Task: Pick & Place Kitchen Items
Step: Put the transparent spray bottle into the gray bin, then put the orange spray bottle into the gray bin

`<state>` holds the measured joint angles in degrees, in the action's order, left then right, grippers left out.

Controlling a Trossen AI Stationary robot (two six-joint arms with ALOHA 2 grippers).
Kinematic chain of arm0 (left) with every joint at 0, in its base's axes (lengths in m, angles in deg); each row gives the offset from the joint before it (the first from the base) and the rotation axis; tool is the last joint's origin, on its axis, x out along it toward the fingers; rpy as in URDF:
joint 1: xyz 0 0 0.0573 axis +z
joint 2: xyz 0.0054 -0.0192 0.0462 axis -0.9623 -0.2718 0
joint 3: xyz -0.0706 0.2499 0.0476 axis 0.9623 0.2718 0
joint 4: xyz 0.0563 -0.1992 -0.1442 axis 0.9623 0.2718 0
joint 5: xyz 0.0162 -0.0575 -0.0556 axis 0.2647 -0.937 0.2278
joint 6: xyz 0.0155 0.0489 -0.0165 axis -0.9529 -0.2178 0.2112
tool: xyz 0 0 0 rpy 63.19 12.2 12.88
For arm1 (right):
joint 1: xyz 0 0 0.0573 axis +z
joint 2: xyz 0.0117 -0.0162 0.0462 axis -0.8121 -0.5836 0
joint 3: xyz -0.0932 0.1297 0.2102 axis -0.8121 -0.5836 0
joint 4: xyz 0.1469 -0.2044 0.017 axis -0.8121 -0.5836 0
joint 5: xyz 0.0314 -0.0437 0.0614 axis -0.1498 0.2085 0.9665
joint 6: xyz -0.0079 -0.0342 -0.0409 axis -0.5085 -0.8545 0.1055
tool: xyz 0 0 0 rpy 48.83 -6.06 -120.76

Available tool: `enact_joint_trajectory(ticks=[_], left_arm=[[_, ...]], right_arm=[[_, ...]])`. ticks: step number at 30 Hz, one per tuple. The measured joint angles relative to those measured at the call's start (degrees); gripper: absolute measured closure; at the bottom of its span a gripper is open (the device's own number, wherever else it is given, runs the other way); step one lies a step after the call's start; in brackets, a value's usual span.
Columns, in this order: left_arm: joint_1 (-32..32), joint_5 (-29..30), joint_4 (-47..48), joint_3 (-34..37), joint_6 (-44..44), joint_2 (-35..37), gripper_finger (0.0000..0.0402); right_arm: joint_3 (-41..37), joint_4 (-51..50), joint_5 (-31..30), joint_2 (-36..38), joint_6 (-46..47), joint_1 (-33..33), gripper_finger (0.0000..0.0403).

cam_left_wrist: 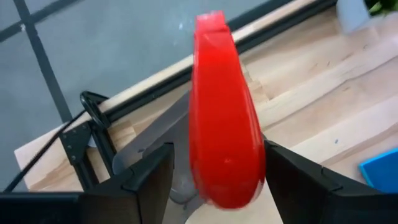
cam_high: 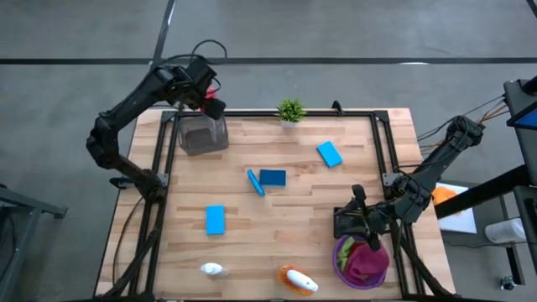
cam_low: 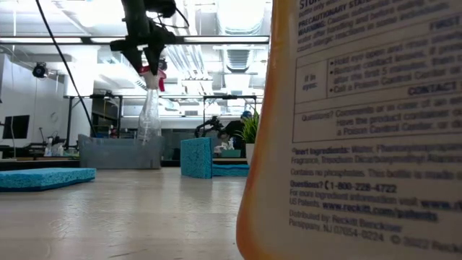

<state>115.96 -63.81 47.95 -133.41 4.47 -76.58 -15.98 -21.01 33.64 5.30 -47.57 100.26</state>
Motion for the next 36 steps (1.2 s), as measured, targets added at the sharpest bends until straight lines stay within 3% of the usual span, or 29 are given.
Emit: enact_joint_trajectory(ticks=[8,12,16,20,26,32,36], left_arm=[[-0.17,0.23,0.08,-4.67,-1.79,3.42,0.0158],[-2.03,-0.33,-1.44,-6.71,-8.02,5.87,0.0158],[-6.85,-4.7,-8.78,-5.44,-14.5,10.19,0.0158],[-14.88,-8.85,-24.01,1.49,-16.15,15.98,0.0158],[-31.14,-9.31,-45.17,20.26,-14.55,23.06,0.0158],[-48.89,-9.01,-50.55,30.41,-20.66,23.85,0.0158],[-58.15,-3.36,-53.64,32.03,-21.21,22.46,0.0158]], right_arm=[[0.0,0.02,0.02,0.0,0.02,0.01,0.0138],[0.0,0.02,0.0,0.0,0.16,0.02,0.0138],[0.0,0.02,0.0,0.0,0.17,0.02,0.0138],[0.0,-0.01,0.02,-0.01,0.56,0.01,0.0138],[-0.02,-0.6,0.02,0.0,1.29,0.01,0.0138],[-0.02,-0.57,0.02,-0.01,1.29,0.01,0.0138],[-0.02,-0.4,0.02,0.0,1.29,-0.01,0.0138]])
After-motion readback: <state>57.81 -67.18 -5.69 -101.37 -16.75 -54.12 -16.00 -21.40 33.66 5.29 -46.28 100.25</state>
